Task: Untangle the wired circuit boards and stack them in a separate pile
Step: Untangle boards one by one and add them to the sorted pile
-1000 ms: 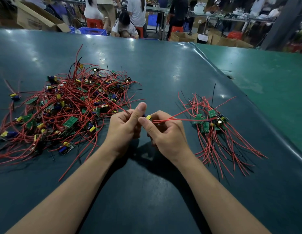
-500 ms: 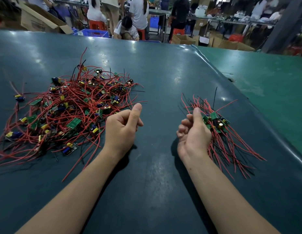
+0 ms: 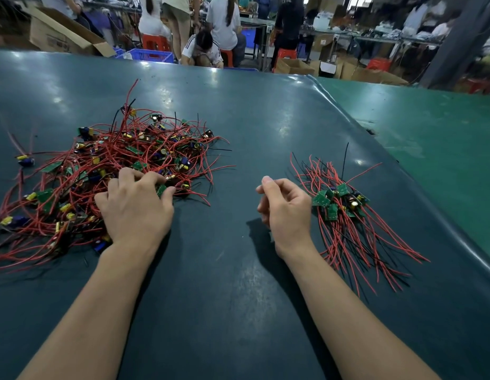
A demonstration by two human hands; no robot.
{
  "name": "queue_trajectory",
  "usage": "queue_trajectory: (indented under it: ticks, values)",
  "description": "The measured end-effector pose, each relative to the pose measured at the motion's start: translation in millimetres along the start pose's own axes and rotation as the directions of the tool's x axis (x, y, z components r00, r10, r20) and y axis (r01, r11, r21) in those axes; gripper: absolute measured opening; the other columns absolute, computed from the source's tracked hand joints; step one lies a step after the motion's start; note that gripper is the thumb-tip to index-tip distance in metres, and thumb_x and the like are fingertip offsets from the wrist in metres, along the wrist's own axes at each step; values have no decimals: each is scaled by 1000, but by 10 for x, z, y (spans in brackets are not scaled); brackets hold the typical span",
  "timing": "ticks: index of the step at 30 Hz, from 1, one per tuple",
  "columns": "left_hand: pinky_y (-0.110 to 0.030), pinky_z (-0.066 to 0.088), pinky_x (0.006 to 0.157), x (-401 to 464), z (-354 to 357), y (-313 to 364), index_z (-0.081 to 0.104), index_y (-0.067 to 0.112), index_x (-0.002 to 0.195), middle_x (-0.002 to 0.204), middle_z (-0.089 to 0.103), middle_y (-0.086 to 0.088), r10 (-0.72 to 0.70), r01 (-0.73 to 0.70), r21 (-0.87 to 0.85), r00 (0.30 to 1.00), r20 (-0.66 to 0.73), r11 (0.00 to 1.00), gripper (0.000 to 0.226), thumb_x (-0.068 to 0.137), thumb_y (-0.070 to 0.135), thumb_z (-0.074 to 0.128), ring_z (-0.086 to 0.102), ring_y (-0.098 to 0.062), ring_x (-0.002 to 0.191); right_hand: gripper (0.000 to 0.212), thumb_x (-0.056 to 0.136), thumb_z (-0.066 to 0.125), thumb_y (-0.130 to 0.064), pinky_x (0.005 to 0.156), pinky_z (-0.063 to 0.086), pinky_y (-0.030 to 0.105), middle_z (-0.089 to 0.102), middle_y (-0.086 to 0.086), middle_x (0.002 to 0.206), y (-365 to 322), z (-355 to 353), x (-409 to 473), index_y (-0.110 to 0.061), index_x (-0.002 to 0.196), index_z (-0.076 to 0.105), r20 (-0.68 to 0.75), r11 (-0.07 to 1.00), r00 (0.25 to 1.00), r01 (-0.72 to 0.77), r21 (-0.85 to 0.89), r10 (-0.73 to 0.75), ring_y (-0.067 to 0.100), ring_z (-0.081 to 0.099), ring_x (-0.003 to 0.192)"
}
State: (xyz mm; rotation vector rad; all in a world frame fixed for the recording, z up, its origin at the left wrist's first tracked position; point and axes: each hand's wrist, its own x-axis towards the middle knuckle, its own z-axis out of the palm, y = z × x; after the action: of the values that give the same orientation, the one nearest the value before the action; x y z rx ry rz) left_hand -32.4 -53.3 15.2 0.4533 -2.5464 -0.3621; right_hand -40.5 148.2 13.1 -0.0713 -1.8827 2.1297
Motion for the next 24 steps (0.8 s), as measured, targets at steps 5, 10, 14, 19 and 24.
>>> queue_trajectory:
  ticks: [5, 10, 14, 19, 24]
  values:
    - [-46, 36, 90, 8, -19, -29, 76, 16, 101, 109, 62, -11, -20, -7, -197, 990, -138, 980, 16, 89, 24, 69, 53, -37, 104, 30, 95, 62, -17, 38, 31, 17, 51, -3, 45, 1, -9, 18, -14, 65, 62, 4, 999, 999, -35, 17, 35, 8, 44, 39]
    - [-43, 47, 73, -29, -93, 17, 78, 13, 101, 102, 63, -14, 67, -247, -347, 887, -456, 905, 16, 91, 23, 69, 57, -33, 84, 30, 95, 61, -18, 39, 30, 18, 52, -1, 46, -4, -7, 20, -14, 66, 62, 1, 999, 999, -49, -7, 49, 9, 44, 40]
    - [-42, 52, 70, -106, -89, 176, 74, 7, 109, 96, 66, -15, 299, -578, -353, 745, -596, 736, 19, 91, 14, 71, 62, -30, 81, 16, 95, 62, -14, 36, 30, 17, 57, -1, 53, -30, 3, -10, -13, 79, 65, 170, 997, 984, -65, 32, 59, 10, 42, 38]
    - [-48, 49, 79, -286, -37, 435, 71, 3, 102, 105, 71, -3, 624, -712, -504, 689, -369, 488, 17, 86, 0, 65, 62, -26, 89, 12, 95, 61, -11, 39, 46, 22, 69, 0, 77, -48, 17, -87, -13, 103, 69, 434, 986, 900, -114, 124, 50, 12, 59, 55]
    - [-50, 46, 89, -268, -3, 460, 74, 5, 101, 111, 69, -8, 576, -732, -401, 681, -452, 550, 16, 85, 4, 73, 59, -31, 104, 11, 96, 57, -6, 42, 48, 21, 72, 3, 80, -66, 20, -54, -9, 96, 68, 332, 955, 939, -179, 236, 94, 14, 66, 58]
